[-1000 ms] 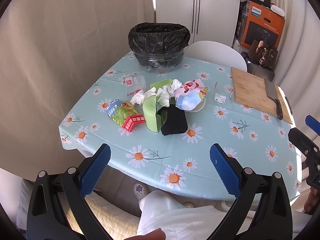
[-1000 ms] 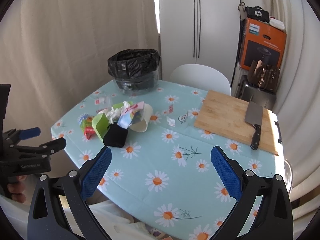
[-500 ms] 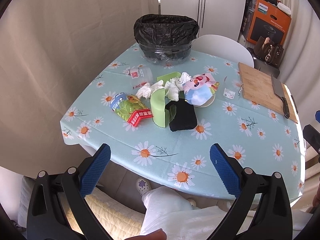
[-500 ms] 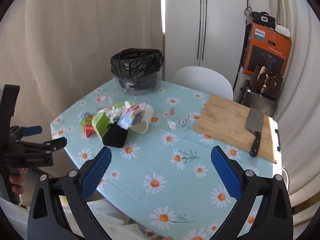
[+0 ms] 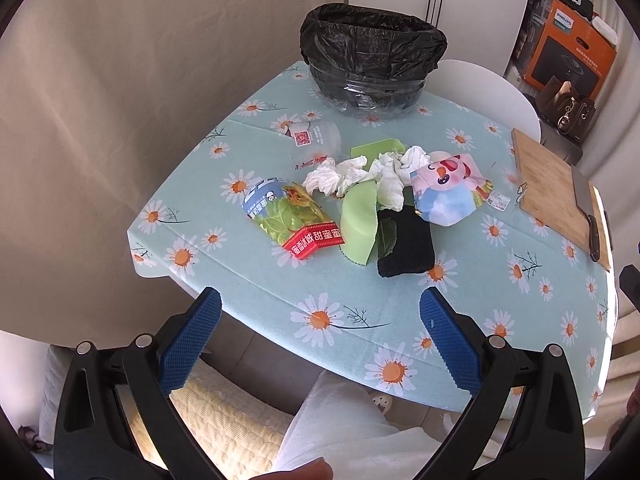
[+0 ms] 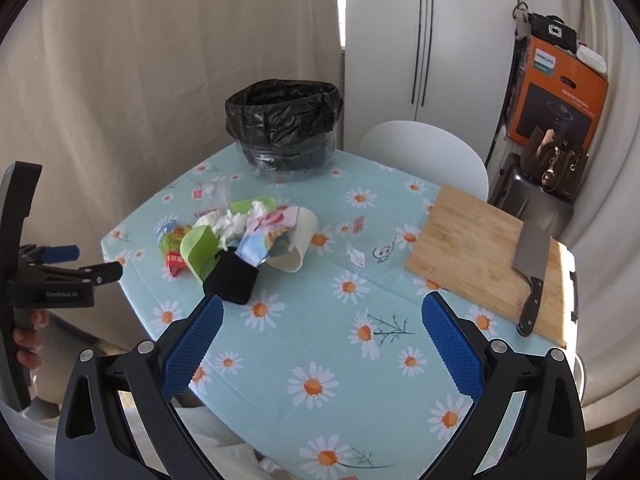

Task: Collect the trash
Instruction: 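Reach the left tool to the blue-green snack bag and close on it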

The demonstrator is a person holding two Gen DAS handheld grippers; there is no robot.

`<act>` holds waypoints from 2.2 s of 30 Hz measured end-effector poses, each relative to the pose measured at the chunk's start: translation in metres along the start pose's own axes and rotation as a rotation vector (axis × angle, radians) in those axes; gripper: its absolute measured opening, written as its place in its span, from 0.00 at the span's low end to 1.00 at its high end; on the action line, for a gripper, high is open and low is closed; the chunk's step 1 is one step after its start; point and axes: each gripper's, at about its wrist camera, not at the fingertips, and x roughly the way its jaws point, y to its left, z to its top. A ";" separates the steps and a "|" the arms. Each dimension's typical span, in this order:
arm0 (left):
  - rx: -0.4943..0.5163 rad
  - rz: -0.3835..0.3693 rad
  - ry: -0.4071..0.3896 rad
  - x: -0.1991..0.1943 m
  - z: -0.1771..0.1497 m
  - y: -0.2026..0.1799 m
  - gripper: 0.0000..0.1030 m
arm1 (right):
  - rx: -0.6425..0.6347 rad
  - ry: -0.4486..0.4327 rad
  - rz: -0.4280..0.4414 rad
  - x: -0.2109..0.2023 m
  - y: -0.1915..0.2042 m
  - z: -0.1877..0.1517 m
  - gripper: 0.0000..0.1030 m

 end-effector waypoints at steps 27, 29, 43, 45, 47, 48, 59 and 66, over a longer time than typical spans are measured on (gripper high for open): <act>0.004 0.039 0.228 0.140 0.074 0.028 0.94 | -0.006 0.267 -0.115 0.183 -0.028 0.070 0.92; 0.003 0.044 0.253 0.150 0.075 0.029 0.94 | -0.009 0.295 -0.108 0.194 -0.029 0.070 0.92; -0.121 -0.054 0.394 0.203 0.075 0.050 0.96 | -0.033 0.418 -0.098 0.252 -0.040 0.072 0.92; -0.160 -0.100 0.423 0.210 0.073 0.053 0.96 | -0.037 0.429 -0.110 0.260 -0.044 0.071 0.92; -0.189 -0.136 0.444 0.215 0.071 0.055 0.96 | -0.039 0.440 -0.119 0.267 -0.047 0.069 0.92; -0.200 -0.147 0.450 0.217 0.071 0.056 0.96 | -0.036 0.446 -0.120 0.270 -0.050 0.068 0.92; -0.188 -0.029 0.467 0.238 0.071 0.071 0.94 | 0.014 0.470 -0.111 0.285 -0.063 0.060 0.92; -0.158 0.014 0.516 0.248 0.067 0.068 0.94 | 0.059 0.485 -0.055 0.288 -0.073 0.059 0.61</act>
